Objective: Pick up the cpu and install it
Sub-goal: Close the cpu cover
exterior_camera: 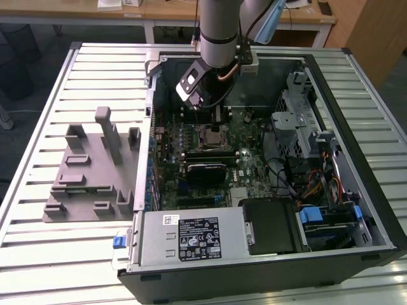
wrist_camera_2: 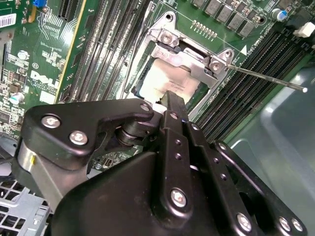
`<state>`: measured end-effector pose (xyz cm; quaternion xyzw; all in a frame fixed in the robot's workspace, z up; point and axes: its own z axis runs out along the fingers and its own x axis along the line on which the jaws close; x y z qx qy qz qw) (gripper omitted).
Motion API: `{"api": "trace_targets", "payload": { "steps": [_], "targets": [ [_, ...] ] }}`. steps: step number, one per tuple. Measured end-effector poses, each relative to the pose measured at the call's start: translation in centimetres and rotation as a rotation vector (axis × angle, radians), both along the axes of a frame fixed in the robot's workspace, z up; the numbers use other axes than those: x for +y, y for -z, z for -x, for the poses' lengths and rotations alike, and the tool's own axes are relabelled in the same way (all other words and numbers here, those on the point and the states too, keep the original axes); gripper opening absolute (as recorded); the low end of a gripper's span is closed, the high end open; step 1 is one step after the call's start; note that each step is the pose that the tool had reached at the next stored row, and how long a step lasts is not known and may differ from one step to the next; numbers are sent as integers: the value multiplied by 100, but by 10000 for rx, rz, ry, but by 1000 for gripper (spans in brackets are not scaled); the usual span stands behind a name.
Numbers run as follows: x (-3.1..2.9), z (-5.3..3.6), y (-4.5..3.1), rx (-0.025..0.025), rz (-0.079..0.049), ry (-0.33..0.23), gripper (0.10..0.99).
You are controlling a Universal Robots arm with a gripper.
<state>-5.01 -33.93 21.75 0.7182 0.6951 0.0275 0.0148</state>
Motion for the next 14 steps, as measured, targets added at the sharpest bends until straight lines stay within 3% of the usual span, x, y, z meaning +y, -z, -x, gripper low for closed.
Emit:
{"api": "trace_targets", "payload": {
  "steps": [3,14],
  "targets": [
    [0,0,2,-1,1,-306,106],
    [0,0,9,2,77,-2297,106]
  ]
}}
